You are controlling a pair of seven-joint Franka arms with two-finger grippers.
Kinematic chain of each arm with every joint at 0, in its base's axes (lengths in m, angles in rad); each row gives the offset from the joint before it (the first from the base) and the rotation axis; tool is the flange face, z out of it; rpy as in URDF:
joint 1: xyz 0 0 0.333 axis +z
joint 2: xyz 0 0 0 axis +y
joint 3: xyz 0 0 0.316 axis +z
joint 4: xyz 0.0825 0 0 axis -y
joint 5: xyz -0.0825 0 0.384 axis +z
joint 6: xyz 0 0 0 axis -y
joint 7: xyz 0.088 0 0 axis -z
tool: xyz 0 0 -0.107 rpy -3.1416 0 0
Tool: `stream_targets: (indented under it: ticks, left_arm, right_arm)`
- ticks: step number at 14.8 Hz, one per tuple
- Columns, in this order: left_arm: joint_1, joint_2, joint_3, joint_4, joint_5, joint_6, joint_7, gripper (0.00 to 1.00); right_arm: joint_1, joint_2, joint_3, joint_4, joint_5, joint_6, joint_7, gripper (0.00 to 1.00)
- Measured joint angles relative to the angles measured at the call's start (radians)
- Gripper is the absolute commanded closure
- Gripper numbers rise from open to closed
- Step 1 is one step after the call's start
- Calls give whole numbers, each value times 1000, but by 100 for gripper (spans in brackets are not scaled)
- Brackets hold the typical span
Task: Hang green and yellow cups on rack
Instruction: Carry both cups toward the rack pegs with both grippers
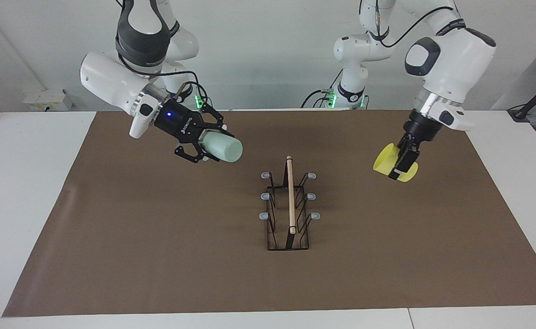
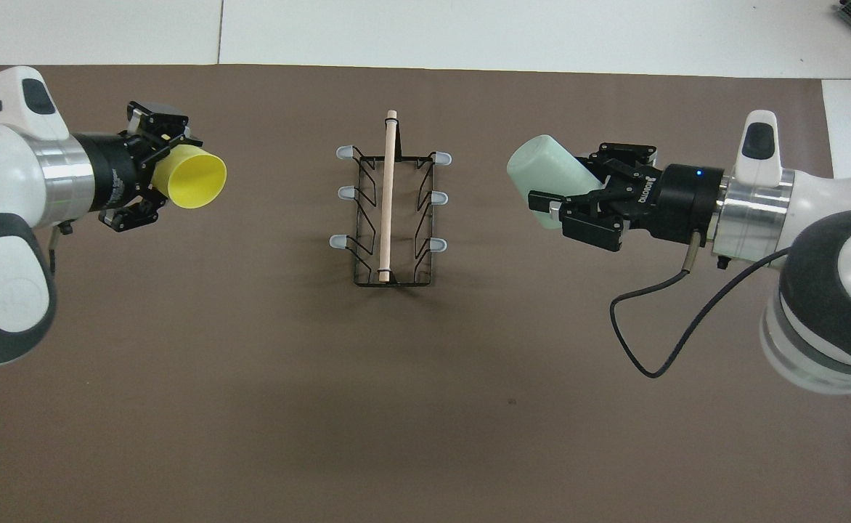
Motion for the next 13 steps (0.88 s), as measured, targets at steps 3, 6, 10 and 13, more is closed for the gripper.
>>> stream_targets:
  ticks: [3,6,10,13]
  left_arm:
    - [-14,-22,-35,-71,94,69,-2,100]
    - [-25,-26,-94,-120,253,148,-48,100]
    - [-30,-24,-161,-154,520,164,-151,100]
    - [-40,-2,-198,-166,789,166,-357,100]
  right_arm:
    - [2,-42,3,-105,186,24,-161,100]
    - [13,-38,6,-179,402,25,-366,100]
    - [77,-8,7,-233,639,44,-582,100]
    - [122,25,8,-244,766,56,-690,100]
